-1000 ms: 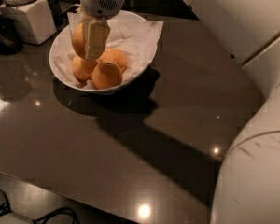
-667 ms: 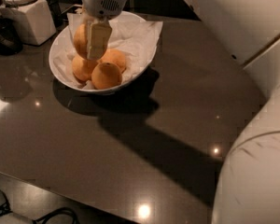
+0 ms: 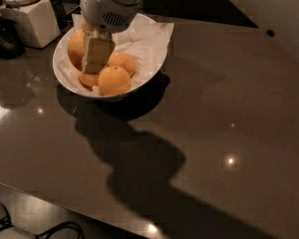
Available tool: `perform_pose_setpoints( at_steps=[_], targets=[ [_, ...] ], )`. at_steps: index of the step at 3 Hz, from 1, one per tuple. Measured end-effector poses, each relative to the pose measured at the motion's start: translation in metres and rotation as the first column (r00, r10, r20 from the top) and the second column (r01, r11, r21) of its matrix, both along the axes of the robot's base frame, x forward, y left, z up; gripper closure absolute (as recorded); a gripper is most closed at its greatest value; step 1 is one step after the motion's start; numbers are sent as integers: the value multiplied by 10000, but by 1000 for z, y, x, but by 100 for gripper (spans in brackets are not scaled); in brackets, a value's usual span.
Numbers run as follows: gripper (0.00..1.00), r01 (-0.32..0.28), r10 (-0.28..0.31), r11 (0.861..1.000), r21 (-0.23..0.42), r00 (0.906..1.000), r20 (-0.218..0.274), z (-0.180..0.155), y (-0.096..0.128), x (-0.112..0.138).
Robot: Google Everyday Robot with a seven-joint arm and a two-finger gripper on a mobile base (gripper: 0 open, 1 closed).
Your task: Pick orange from white bowl
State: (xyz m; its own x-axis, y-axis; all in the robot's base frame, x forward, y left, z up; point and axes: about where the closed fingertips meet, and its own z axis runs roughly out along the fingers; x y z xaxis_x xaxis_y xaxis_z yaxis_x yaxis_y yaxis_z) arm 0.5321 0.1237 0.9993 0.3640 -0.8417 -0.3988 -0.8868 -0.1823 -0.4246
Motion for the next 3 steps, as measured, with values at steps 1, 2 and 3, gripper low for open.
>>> perform_pose_setpoints(
  at_steps=[1, 2, 3],
  targets=[
    [100, 445, -456, 9966, 696, 9989, 134, 0, 2, -38],
    [100, 695, -694, 9903, 1201, 9976, -50, -6, 2, -63],
    [100, 719, -714, 9898, 1227, 9974, -85, -8, 2, -64]
  ],
)
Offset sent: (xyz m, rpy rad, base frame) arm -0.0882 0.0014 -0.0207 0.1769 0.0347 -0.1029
